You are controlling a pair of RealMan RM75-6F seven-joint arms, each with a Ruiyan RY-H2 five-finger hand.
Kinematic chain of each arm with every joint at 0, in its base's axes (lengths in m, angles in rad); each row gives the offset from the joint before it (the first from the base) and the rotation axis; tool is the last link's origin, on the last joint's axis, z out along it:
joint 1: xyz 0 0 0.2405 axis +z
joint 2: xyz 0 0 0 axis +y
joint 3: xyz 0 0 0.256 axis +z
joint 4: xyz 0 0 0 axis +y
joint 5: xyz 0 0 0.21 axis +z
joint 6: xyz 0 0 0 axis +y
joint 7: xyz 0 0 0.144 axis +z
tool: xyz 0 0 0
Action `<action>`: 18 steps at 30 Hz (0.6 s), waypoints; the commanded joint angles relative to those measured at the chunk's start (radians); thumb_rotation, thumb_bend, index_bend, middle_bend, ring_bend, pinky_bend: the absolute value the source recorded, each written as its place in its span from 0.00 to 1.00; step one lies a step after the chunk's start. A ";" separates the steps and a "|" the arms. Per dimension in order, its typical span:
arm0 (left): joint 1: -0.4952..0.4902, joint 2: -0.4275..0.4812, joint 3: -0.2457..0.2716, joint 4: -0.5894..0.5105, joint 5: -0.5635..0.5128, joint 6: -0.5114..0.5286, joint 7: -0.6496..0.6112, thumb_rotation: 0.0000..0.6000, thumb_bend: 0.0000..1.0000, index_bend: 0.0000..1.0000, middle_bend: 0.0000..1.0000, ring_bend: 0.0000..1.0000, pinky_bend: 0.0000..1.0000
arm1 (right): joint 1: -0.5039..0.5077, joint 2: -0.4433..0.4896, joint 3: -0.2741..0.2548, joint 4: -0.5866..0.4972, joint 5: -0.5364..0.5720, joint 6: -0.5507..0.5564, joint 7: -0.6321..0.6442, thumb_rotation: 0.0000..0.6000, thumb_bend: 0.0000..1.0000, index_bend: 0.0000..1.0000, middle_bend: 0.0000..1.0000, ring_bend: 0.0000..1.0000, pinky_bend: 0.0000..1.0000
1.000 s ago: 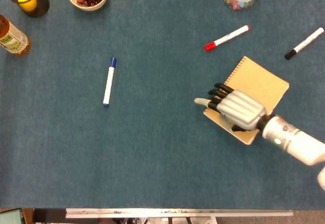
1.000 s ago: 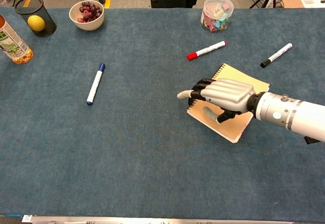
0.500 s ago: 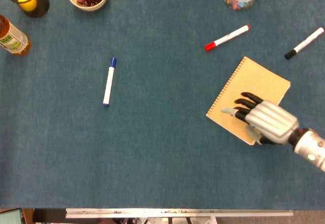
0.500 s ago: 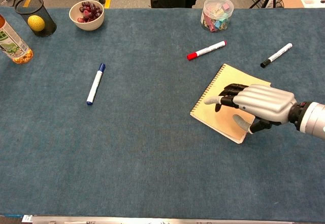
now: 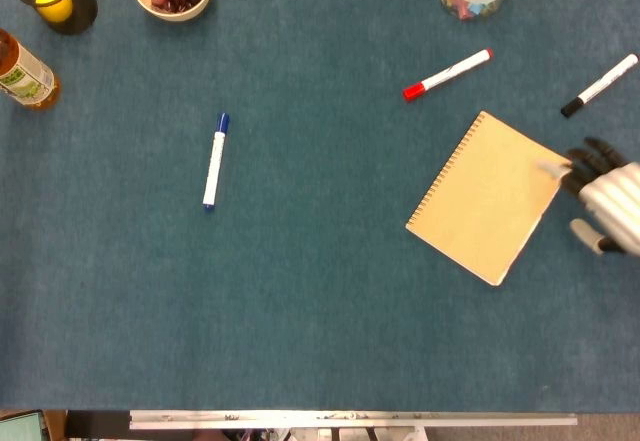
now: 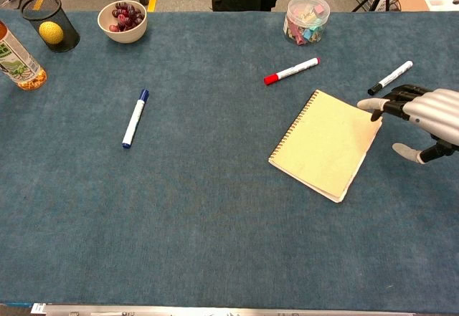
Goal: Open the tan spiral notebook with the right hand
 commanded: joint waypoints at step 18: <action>-0.001 0.008 0.000 0.004 -0.014 -0.014 -0.021 1.00 0.48 0.14 0.08 0.03 0.06 | 0.022 -0.206 0.113 0.340 0.071 -0.067 -0.070 1.00 0.10 0.11 0.26 0.12 0.06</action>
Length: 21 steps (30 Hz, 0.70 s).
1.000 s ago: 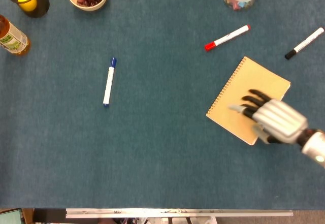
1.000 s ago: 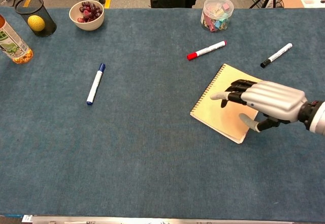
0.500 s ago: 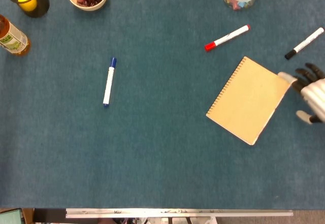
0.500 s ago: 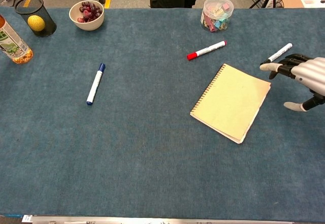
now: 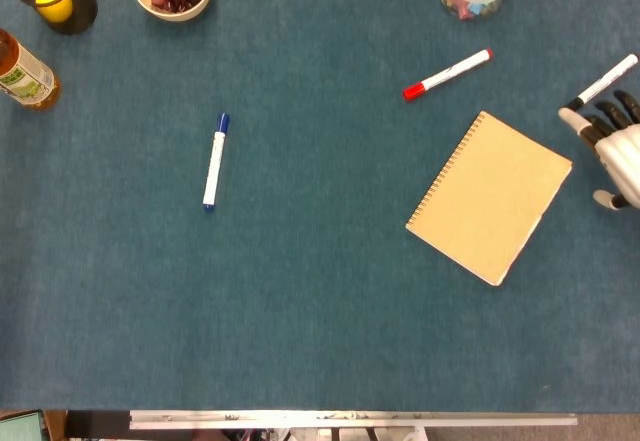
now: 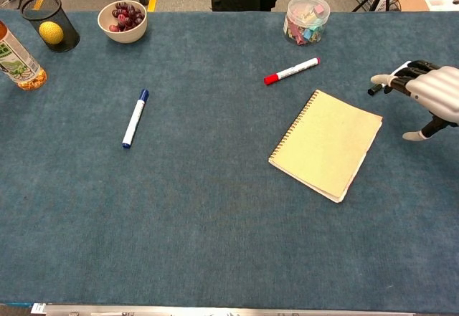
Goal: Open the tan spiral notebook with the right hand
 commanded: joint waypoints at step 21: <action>0.005 -0.001 0.001 0.014 -0.012 -0.006 -0.011 1.00 0.48 0.14 0.08 0.03 0.06 | 0.066 -0.184 0.048 0.207 -0.022 -0.040 0.004 1.00 0.14 0.11 0.26 0.12 0.06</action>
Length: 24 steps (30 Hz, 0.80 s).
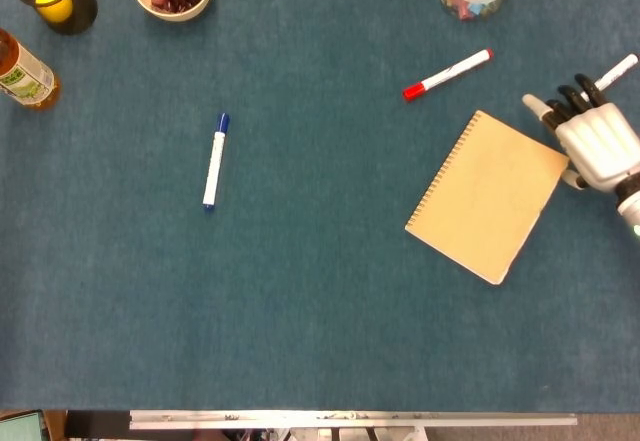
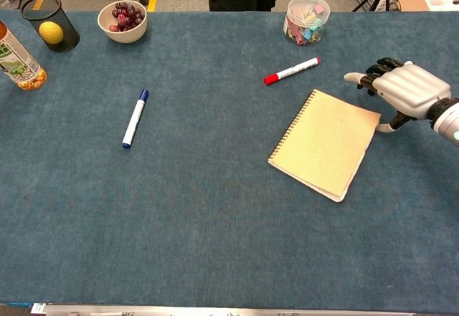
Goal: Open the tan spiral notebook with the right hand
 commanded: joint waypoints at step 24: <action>0.005 0.004 -0.003 -0.005 -0.016 -0.002 0.006 1.00 0.48 0.14 0.08 0.03 0.06 | 0.052 -0.012 0.000 -0.036 -0.079 0.070 0.073 1.00 0.19 0.18 0.26 0.12 0.06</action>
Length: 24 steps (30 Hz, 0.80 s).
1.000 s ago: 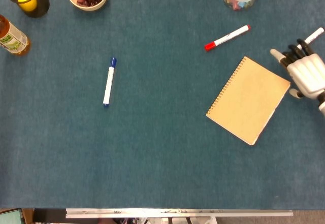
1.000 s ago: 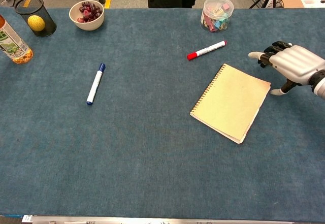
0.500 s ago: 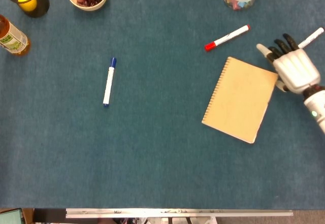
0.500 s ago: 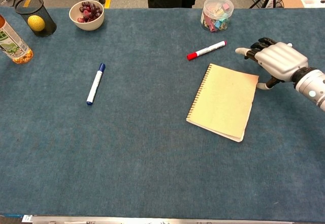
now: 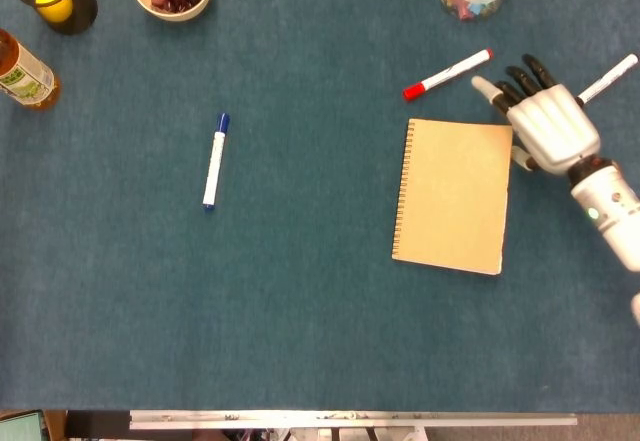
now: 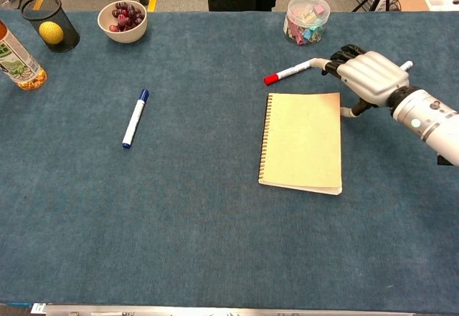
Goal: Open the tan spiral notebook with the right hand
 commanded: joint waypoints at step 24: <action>0.003 0.013 0.007 -0.023 0.013 0.004 0.008 1.00 0.48 0.14 0.08 0.03 0.06 | -0.034 0.122 -0.152 -0.141 -0.225 0.118 0.031 1.00 0.24 0.43 0.30 0.12 0.06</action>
